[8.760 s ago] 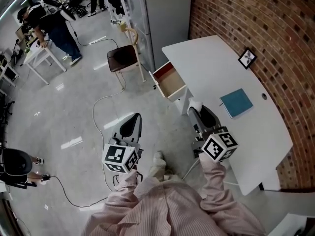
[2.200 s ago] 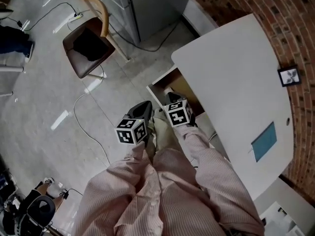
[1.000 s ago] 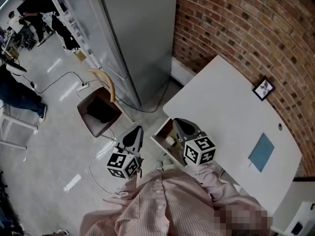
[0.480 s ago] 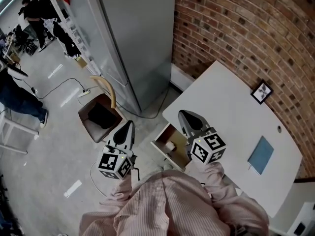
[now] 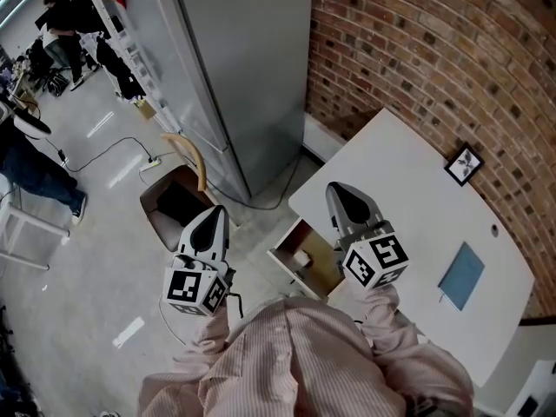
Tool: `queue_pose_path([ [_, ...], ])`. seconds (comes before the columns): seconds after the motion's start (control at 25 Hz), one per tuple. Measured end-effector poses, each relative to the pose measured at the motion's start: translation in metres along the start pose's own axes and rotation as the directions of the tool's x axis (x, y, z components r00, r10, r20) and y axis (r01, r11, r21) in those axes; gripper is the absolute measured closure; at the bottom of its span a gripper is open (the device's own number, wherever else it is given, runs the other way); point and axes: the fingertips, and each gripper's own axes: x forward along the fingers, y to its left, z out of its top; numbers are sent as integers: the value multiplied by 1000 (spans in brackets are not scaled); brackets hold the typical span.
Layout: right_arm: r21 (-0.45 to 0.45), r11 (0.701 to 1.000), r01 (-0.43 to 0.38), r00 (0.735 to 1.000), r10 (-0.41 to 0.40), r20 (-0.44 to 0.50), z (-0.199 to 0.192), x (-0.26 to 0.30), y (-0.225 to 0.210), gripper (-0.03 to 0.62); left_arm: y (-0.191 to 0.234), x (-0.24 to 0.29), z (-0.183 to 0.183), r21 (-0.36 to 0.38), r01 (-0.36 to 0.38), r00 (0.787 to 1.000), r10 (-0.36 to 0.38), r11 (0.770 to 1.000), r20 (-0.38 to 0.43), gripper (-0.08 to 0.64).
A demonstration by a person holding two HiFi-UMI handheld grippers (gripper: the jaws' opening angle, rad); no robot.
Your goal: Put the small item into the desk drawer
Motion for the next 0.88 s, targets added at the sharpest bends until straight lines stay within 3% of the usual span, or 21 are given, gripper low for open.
queue_pose_path([
  [0.88,8,999,40,999,-40,-35,-20,-6,-14,588,-2,1,-11,-9,-13,999,13,1000,-34,560],
])
